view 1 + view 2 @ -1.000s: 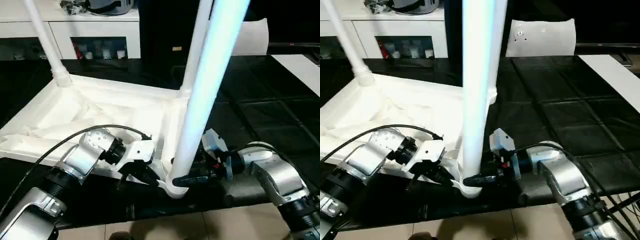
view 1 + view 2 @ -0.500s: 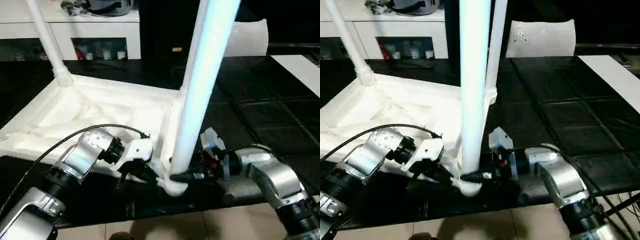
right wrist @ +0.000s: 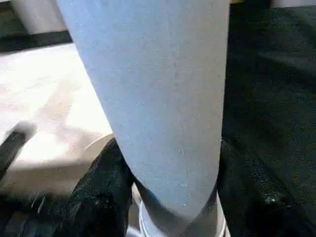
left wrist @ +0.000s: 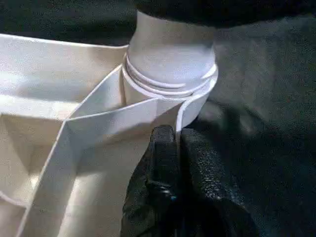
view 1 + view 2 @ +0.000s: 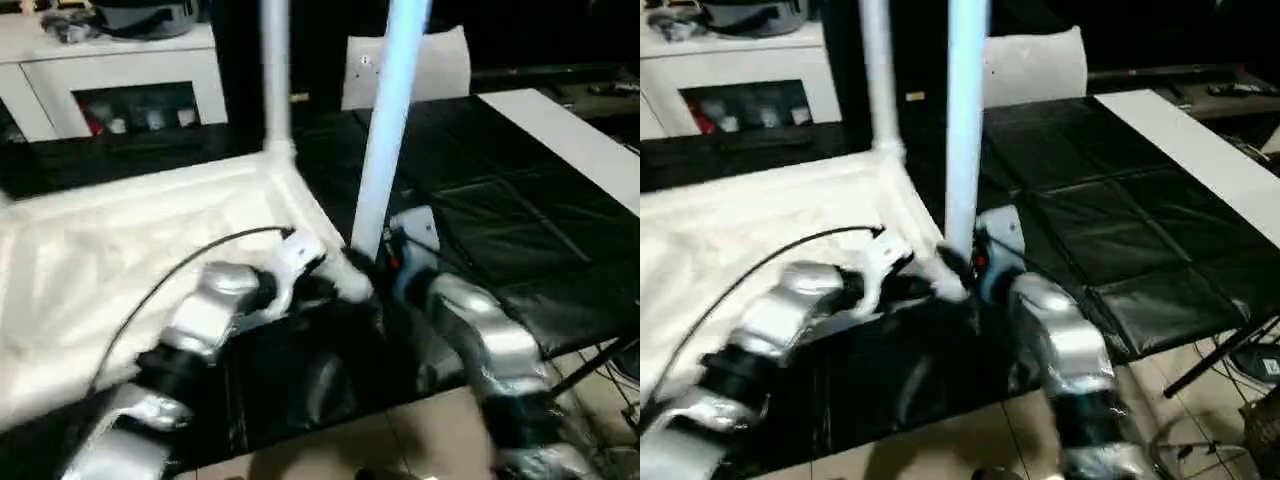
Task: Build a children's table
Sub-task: Rotate leg to tighten
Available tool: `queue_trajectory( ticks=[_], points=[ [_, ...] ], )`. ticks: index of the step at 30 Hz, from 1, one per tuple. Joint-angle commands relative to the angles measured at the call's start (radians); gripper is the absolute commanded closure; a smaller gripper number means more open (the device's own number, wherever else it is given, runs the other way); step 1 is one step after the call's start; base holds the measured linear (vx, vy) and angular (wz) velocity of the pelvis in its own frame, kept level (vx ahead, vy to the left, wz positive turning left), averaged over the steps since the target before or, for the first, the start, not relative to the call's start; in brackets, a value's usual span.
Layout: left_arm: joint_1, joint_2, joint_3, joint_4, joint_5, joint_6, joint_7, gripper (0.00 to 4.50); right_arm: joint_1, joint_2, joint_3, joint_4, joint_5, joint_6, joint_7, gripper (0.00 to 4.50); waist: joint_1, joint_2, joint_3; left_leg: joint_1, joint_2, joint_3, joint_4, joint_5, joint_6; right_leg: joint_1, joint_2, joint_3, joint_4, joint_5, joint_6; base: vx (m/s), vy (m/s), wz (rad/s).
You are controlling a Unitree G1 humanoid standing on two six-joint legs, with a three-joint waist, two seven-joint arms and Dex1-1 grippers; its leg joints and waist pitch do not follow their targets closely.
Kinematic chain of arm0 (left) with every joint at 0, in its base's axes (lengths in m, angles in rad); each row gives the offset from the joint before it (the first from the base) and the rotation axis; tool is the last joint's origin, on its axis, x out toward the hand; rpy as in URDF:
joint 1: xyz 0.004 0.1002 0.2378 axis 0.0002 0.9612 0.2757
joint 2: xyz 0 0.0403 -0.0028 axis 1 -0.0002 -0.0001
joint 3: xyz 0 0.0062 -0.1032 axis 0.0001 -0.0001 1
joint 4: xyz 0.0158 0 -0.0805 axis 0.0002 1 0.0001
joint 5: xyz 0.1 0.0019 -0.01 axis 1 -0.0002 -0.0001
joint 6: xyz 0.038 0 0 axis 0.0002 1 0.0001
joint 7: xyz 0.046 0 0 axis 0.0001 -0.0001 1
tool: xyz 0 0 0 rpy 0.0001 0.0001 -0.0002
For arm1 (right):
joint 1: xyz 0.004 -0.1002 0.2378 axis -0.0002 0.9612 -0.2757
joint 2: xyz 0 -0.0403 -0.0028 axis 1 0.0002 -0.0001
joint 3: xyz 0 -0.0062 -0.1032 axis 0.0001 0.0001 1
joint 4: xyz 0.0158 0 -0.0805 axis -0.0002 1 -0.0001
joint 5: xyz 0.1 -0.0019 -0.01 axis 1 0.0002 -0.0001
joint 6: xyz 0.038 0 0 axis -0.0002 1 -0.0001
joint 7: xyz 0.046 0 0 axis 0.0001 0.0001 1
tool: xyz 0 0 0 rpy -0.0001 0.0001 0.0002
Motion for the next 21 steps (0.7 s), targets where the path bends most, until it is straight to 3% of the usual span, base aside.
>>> queue_trajectory(
  ticks=[1, 2, 4, 5, 7, 10, 13, 14, 16, 21],
  points=[
    [-0.055, -0.059, 0.057, -0.027, -0.021, -0.006, 0.137, 4.5, 0.013, 0.081, 0.067, 0.051, 0.033, 0.036, -0.024, 2.52, 0.01, -0.007, -0.068, -0.014, 0.013, -0.005, -0.071, -0.121, 0.029, 0.057, -0.056, 0.052, -0.074, -0.362, -0.105, 0.0, 0.0, 0.0],
    [-0.056, -0.068, 0.054, -0.027, -0.015, -0.011, 0.148, 4.5, 0.014, 0.093, 0.063, 0.054, 0.032, 0.013, -0.036, 2.52, 0.014, -0.004, -0.07, -0.014, 0.015, -0.004, -0.071, -0.096, 0.036, 0.058, -0.056, 0.054, -0.066, -0.306, -0.118, 0.0, 0.0, 0.0],
    [-0.056, -0.069, 0.048, -0.028, -0.011, -0.011, 0.145, 4.5, 0.016, 0.101, 0.06, 0.055, 0.031, -0.007, -0.044, 1.96, 0.018, -0.003, -0.073, -0.015, 0.015, -0.002, -0.07, -0.063, 0.05, 0.061, -0.056, 0.058, -0.055, -0.226, -0.141, 0.0, 0.0, 0.0],
    [-0.047, -0.058, 0.025, -0.038, -0.001, -0.014, 0.115, 4.5, 0.024, 0.119, 0.048, 0.046, 0.037, -0.041, -0.049, 1.96, 0.019, -0.001, -0.073, -0.015, 0.015, -0.001, -0.069, -0.042, 0.06, 0.063, -0.055, 0.059, -0.05, -0.181, -0.155, 0.0, 0.0, 0.0],
    [-0.038, -0.044, 0.007, -0.05, 0.005, -0.015, 0.092, 4.5, 0.032, 0.125, 0.044, 0.034, 0.039, -0.06, -0.048, 1.82, 0.02, 0.001, -0.073, -0.015, 0.016, -0.001, -0.069, -0.04, 0.068, 0.064, -0.056, 0.06, -0.048, -0.158, -0.167, 0.0, 0.0, 0.0],
    [-0.018, -0.011, -0.017, -0.07, 0.004, -0.024, 0.039, 4.5, 0.052, 0.114, 0.041, -0.01, 0.041, -0.083, -0.021, 1.4, 0.017, 0.006, -0.069, -0.015, 0.016, -0.002, -0.073, -0.07, 0.064, 0.066, -0.055, 0.059, -0.052, -0.182, -0.163, 0.0, 0.0, 0.0],
    [-0.009, 0.008, -0.026, -0.078, 0.006, -0.029, 0.016, 4.5, 0.063, 0.099, 0.039, -0.032, 0.048, -0.094, -0.001, 1.3, 0.013, 0.007, -0.066, -0.013, 0.017, -0.001, -0.075, -0.11, 0.053, 0.065, -0.056, 0.06, -0.06, -0.243, -0.151, 0.0, 0.0, 0.0],
    [0.003, 0.049, -0.045, -0.084, 0.005, -0.051, -0.04, 4.5, 0.088, 0.058, 0.03, -0.076, 0.072, -0.104, 0.048, 1.07, 0.016, 0.009, -0.066, -0.01, 0.016, -0.002, -0.075, -0.115, 0.05, 0.063, -0.056, 0.059, -0.063, -0.26, -0.142, 0.0, 0.0, 0.0],
    [0.006, 0.061, -0.049, -0.084, 0.003, -0.057, -0.058, 4.5, 0.096, 0.046, 0.023, -0.09, 0.083, -0.101, 0.066, 0.96, 0.018, 0.008, -0.066, -0.012, 0.019, -0.002, -0.076, -0.111, 0.053, 0.064, -0.055, 0.061, -0.061, -0.246, -0.141, 0.0, 0.0, 0.0],
    [0.011, 0.162, -0.103, -0.058, -0.001, -0.175, -0.226, 4.5, 0.158, -0.127, 0.033, -0.181, 0.118, -0.112, 0.292, 0.51, 0.027, 0.008, -0.066, -0.011, 0.02, -0.001, -0.074, -0.111, 0.062, 0.066, -0.055, 0.062, -0.058, -0.225, -0.145, 0.0, 0.0, 0.0]
  ],
)
